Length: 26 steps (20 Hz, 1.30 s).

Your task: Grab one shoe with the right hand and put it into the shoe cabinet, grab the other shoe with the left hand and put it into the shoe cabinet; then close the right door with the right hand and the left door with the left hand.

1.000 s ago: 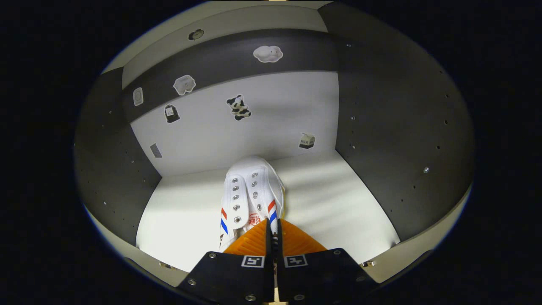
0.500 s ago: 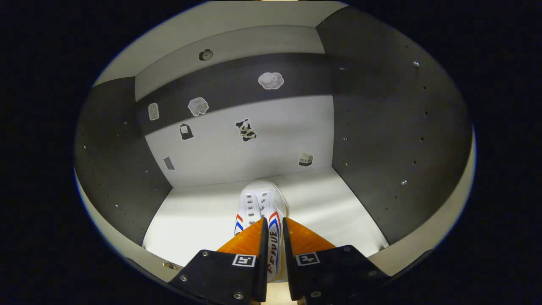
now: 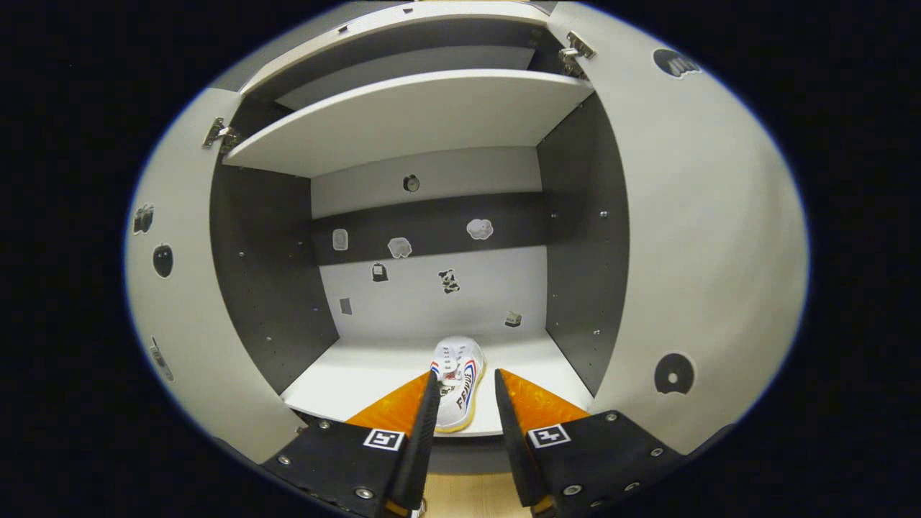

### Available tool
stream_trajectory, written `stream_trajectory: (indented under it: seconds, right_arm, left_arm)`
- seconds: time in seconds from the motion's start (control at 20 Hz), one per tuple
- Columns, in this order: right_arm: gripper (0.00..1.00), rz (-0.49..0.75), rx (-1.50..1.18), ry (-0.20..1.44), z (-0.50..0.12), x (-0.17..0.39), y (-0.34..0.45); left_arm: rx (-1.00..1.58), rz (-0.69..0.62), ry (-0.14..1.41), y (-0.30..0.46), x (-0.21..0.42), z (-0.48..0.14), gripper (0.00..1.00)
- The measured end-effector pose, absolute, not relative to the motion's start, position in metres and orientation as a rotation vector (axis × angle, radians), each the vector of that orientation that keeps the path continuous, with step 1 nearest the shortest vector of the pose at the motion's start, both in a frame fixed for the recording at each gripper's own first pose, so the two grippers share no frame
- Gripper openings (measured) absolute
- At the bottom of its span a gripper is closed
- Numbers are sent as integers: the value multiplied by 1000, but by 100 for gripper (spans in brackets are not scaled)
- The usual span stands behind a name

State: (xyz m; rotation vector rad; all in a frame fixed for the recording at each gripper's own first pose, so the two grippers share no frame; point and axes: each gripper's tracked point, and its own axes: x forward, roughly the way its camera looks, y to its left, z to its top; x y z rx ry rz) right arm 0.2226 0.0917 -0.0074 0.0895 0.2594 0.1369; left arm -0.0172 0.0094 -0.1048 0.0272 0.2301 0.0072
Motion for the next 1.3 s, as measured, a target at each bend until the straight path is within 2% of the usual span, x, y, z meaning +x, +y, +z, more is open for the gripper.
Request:
stream_trajectory:
  seconds: [0.05, 0.15, 0.2, 0.3, 0.5, 0.75, 1.05, 1.3]
  right_arm:
    - [51, 140, 83, 245, -3, 207, 89]
    - [62, 143, 66, 219, 3, 181, 82]
    - [70, 143, 60, 207, 5, 170, 79]
    - [78, 143, 44, 185, 7, 150, 74]
    - [87, 128, 52, 113, 21, 114, 61]
    - [92, 86, 31, 113, 19, 83, 37]
    - [92, 34, 44, 128, 10, 63, 14]
    - [92, 11, 33, 124, 7, 52, 4]
  left_arm:
    - [23, -3, 237, 5, -17, -110, 94]
    - [7, -26, 255, -3, -16, -124, 97]
    - [-2, -35, 268, -6, -16, -132, 94]
    - [-14, -47, 305, -11, -14, -151, 99]
    - [-14, -59, 386, -18, -9, -202, 97]
    - [2, -98, 541, -28, -2, -293, 97]
    - [30, -120, 720, -43, -6, -395, 97]
    - [-14, -126, 857, -51, -17, -456, 98]
